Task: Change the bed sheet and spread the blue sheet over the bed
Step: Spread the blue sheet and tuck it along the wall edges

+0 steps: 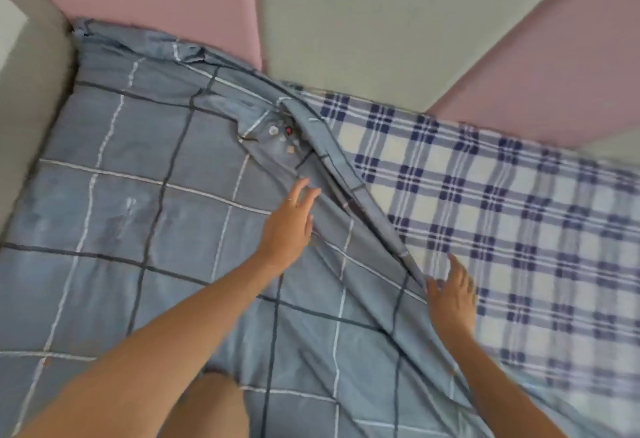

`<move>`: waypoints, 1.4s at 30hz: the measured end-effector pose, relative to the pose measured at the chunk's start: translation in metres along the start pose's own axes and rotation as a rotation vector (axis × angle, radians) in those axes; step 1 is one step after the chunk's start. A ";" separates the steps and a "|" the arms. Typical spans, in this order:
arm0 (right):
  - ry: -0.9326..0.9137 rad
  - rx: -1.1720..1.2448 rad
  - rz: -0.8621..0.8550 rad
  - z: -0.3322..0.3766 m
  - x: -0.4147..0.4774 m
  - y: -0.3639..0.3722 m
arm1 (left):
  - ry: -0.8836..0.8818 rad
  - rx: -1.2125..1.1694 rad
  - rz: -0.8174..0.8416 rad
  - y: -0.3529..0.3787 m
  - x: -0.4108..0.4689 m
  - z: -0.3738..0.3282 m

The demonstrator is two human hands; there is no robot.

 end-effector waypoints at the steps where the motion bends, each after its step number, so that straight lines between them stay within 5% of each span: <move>1: 0.077 -0.009 0.106 -0.040 0.001 -0.006 | 0.086 0.019 0.084 0.014 0.005 -0.026; 6: 0.237 -0.046 0.403 -0.251 -0.038 -0.021 | 0.345 0.265 0.523 0.131 0.014 -0.166; 10: 0.268 -0.293 0.522 -0.271 -0.074 -0.033 | 0.367 0.582 0.718 0.169 0.000 -0.199; 13: 0.139 -0.627 0.451 -0.267 -0.085 -0.034 | 0.365 0.726 0.748 0.170 -0.002 -0.201; 20: 0.187 -0.191 0.813 -0.258 -0.073 -0.039 | 0.394 0.537 0.765 0.142 0.007 -0.207; 22: 0.238 -0.202 0.695 -0.251 -0.065 -0.054 | 0.335 0.359 0.710 0.134 0.018 -0.214; 24: 0.297 -0.152 0.356 -0.247 -0.048 -0.076 | 0.223 0.093 0.674 0.127 0.036 -0.220; 27: 0.320 0.161 -0.003 -0.235 -0.014 -0.108 | 0.153 -0.043 0.564 0.122 0.073 -0.228; 35: 0.357 0.676 -0.170 -0.210 0.074 -0.142 | 0.414 0.169 0.313 0.103 0.164 -0.269; 38: 0.318 0.789 -0.360 -0.198 0.091 -0.161 | 0.414 0.102 0.346 0.098 0.195 -0.278; 41: 0.341 1.595 -0.482 -0.175 0.096 -0.167 | 0.453 0.234 0.502 0.102 0.181 -0.267; 42: 0.320 1.538 -0.374 -0.163 0.094 -0.163 | 0.484 0.304 0.491 0.106 0.167 -0.258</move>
Point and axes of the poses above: each hand's wrist, its own x-axis towards the middle knuckle, its own y-axis out of the palm, z = x × y, the point moved 1 cm from there along x, towards the middle knuckle, and after that the axes turned 12 degrees about z, right-handed, at the moved point
